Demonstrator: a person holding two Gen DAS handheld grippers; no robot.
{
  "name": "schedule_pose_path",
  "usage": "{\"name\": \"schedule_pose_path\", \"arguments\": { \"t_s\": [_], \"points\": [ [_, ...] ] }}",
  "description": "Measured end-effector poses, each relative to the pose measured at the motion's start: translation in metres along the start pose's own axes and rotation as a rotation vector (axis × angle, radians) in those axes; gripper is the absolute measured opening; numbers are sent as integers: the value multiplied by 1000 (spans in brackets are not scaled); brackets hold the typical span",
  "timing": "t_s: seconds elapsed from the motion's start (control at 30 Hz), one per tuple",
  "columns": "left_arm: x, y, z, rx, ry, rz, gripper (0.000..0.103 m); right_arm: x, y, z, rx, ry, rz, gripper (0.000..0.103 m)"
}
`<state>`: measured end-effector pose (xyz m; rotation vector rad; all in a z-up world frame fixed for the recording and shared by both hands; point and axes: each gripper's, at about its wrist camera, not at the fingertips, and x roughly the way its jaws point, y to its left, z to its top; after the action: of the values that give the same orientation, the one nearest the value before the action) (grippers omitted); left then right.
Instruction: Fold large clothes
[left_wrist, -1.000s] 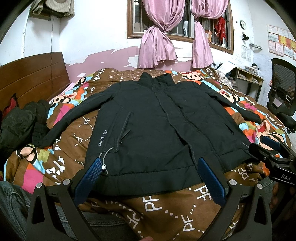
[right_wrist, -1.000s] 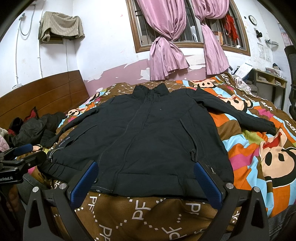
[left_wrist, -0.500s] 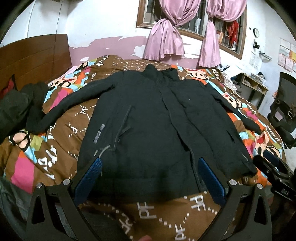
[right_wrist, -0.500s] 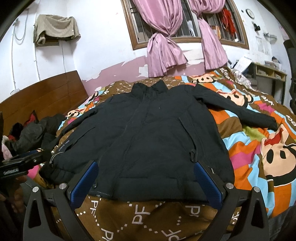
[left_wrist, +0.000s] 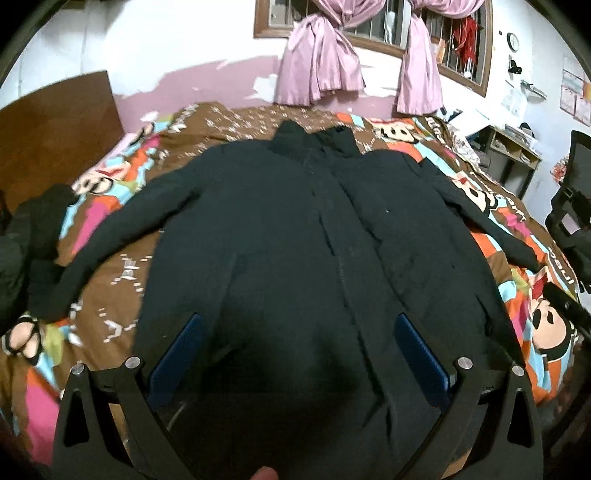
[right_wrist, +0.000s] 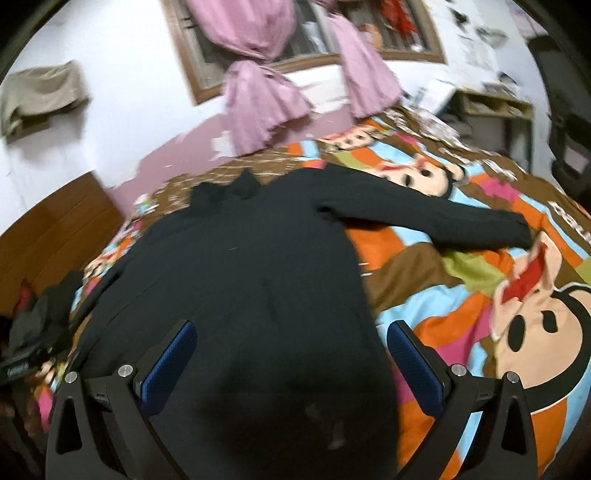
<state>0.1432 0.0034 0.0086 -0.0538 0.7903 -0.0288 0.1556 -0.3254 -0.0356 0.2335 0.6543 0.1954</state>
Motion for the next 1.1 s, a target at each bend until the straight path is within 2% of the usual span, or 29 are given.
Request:
{"name": "schedule_pose_path", "arguments": {
  "t_s": [0.13, 0.3, 0.43, 0.6, 0.77, 0.87, 1.0, 1.1],
  "points": [
    [37, -11, 13, 8, 62, -16, 101, 21, -41, 19, 86, -2, -105, 103],
    [72, -27, 39, 50, 80, -28, 101, 43, -107, 35, 268, 5, -151, 103],
    [104, -44, 76, 53, 49, -80, 101, 69, -165, 43, 445, 45, -99, 103],
    [148, -75, 109, 75, 30, -138, 101, 103, -218, 49, 549, 74, -98, 103],
    [190, -104, 136, 88, 3, -210, 101, 130, -252, 63, 665, 67, -36, 103],
    [213, -121, 148, 111, 3, -242, 101, 142, -260, 74, 686, 66, -47, 102],
    [242, -134, 155, 122, -4, -310, 101, 161, -267, 79, 694, 92, -58, 82],
    [261, -136, 161, 80, 8, -372, 101, 171, -276, 76, 742, 107, -60, 80]
  ]
}}
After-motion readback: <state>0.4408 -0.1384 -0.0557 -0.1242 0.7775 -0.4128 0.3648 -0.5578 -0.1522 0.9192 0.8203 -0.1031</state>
